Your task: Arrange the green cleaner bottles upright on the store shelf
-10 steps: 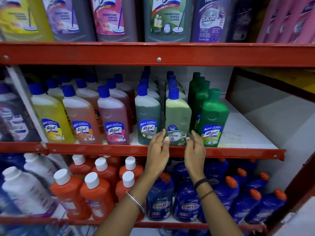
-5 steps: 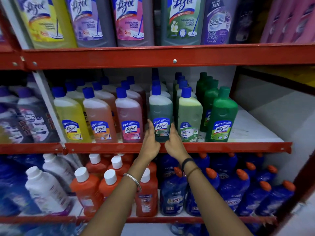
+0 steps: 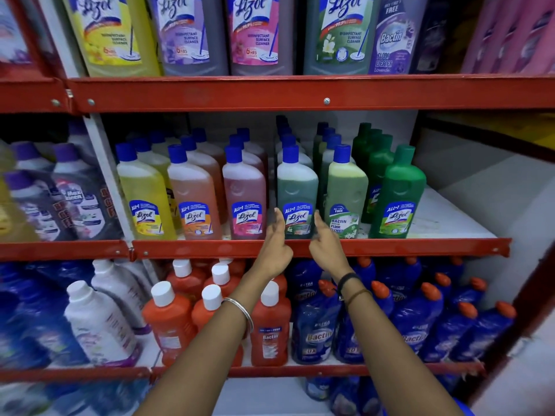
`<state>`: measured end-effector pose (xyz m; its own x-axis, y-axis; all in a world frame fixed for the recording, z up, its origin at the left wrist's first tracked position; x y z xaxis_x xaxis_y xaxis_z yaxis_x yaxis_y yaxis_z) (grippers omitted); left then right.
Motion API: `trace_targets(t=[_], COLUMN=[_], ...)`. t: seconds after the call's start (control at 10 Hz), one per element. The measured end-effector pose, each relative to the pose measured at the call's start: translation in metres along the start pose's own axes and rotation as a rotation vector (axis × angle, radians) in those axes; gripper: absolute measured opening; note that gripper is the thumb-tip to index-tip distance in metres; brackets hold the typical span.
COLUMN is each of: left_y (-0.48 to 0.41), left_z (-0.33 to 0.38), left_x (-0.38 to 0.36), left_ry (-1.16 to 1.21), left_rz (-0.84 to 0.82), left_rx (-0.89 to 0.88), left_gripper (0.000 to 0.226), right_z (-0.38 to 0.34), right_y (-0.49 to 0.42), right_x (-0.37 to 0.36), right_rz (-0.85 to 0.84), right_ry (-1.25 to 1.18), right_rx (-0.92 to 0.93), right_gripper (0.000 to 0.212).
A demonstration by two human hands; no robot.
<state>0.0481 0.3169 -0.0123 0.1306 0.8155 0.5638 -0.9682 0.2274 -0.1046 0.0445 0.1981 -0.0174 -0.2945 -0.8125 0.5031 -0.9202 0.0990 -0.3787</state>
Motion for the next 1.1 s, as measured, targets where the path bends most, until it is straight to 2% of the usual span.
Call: trace_targets(t=[0.1,0.2,0.3,0.4,0.5,0.7,0.8,0.9,1.0,1.1], left_y=[0.004,0.018,0.034,0.025,0.006,0.0,0.0,0.01,0.038,0.057], left_z=[-0.003,-0.01,-0.028,-0.041,-0.056,-0.064,-0.064,-0.057,-0.004,0.081], left_x=[0.002,0.024,0.063,0.082,0.079,0.083,0.08,0.089,0.104,0.133], left_ry=[0.0,0.133,0.265,0.212,0.143,0.137,0.107,0.122,0.195,0.133], left_rz=[-0.045,0.184,0.529,0.517,0.347,0.288,0.258,0.398,0.576,0.708], left_rx=[-0.033,-0.106,-0.149,-0.068,0.029,0.094,0.108,0.156,0.017,-0.302], left_gripper=[0.083,0.067,0.064,0.076,0.077,0.08,0.076,0.06,0.051,0.05], right_z=[0.005,-0.006,-0.037,-0.059,-0.058,-0.055,-0.057,-0.066,-0.098,-0.149], right_y=[0.001,0.019,0.037,0.021,0.0,-0.014,-0.01,-0.003,0.011,0.011], right_x=[-0.002,0.004,-0.006,-0.049,-0.076,-0.088,-0.086,-0.071,-0.021,0.048], right_rz=[0.035,0.289,0.408,0.102,-0.027,-0.005,-0.051,-0.096,0.081,0.402], right_ry=[-0.027,-0.025,-0.079,-0.061,0.018,-0.008,0.012,0.074,0.15,0.155], right_rx=[-0.042,-0.015,0.173,0.225,0.142,0.106,0.079,0.083,0.164,0.336], right_gripper=[0.068,0.054,0.048,0.059,0.064,0.064,0.061,0.044,0.035,0.038])
Point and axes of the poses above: each hand's wrist, its own y-axis away from the middle knuckle, its own x-axis out of the back of the hand, z = x × y, the point moved 8 cm from there along -y, towards the middle knuckle, and after that the axes turned 7 degrees about x, right-handed, at the moved point
